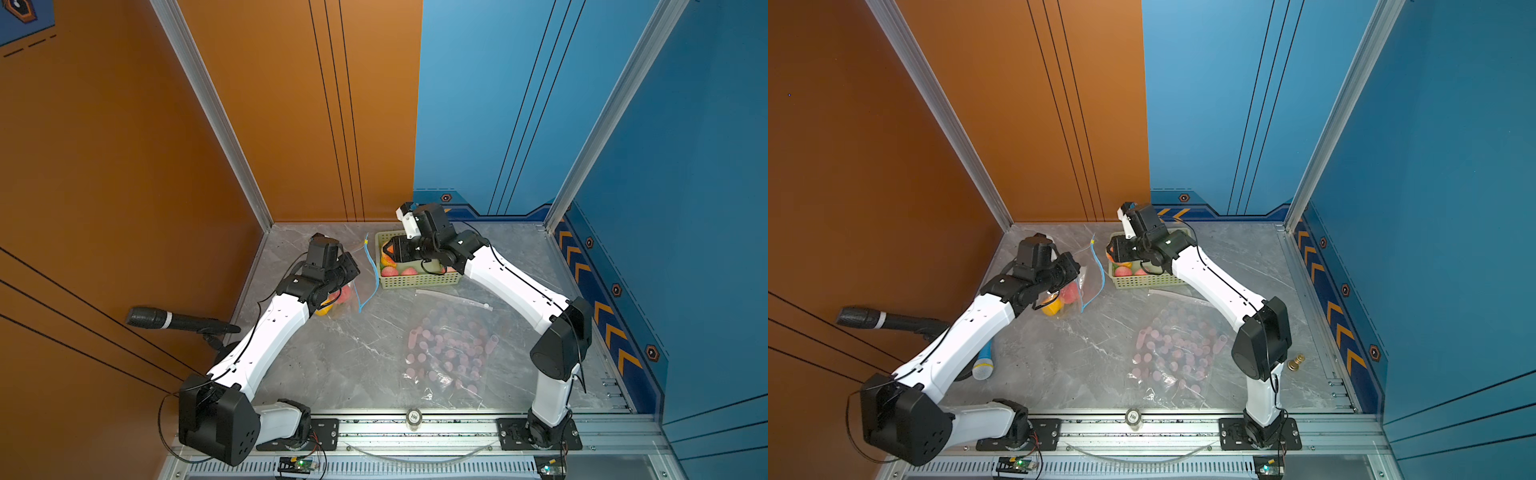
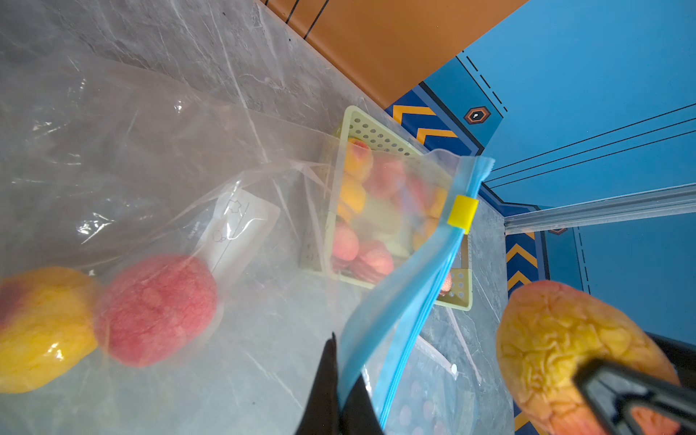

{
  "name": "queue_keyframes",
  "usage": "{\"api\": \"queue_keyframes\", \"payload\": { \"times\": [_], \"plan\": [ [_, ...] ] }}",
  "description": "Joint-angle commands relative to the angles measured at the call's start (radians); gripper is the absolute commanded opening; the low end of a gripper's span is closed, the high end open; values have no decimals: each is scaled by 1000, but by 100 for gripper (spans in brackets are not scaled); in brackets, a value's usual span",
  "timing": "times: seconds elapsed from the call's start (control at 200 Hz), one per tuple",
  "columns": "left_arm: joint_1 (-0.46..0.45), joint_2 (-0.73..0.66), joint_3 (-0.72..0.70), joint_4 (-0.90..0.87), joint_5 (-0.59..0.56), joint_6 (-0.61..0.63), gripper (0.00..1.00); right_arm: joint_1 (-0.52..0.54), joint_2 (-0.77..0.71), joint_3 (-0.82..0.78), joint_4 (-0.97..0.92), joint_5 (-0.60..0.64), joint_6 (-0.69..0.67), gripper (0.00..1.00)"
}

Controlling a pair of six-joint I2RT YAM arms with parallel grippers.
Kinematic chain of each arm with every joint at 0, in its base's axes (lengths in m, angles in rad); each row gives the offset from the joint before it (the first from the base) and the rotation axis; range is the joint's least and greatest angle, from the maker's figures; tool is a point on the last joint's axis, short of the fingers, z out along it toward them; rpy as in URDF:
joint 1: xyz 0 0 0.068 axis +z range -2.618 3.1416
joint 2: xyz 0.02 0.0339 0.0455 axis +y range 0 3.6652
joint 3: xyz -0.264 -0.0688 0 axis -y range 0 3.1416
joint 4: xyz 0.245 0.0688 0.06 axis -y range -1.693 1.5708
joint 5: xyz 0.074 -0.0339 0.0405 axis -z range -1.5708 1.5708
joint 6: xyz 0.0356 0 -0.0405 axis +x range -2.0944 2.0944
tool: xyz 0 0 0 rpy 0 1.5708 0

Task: Place the peach in a zip-top bag and seal the zipper
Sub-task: Place the peach in the zipper food storage bag.

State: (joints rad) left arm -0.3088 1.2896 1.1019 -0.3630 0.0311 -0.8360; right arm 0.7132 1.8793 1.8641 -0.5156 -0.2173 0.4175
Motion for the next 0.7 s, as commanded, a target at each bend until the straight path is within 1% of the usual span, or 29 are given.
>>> {"api": "queue_keyframes", "payload": {
  "times": [0.0,0.25,0.696],
  "plan": [
    [-6,3,33,0,13,-2,0,54,5,-12,95,-43,35,34],
    [-6,-1,49,-1,26,2,0,107,62,-7,124,-22,44,34],
    [-18,-31,42,-1,16,0,0,102,135,6,116,54,56,33]
  ]
}}
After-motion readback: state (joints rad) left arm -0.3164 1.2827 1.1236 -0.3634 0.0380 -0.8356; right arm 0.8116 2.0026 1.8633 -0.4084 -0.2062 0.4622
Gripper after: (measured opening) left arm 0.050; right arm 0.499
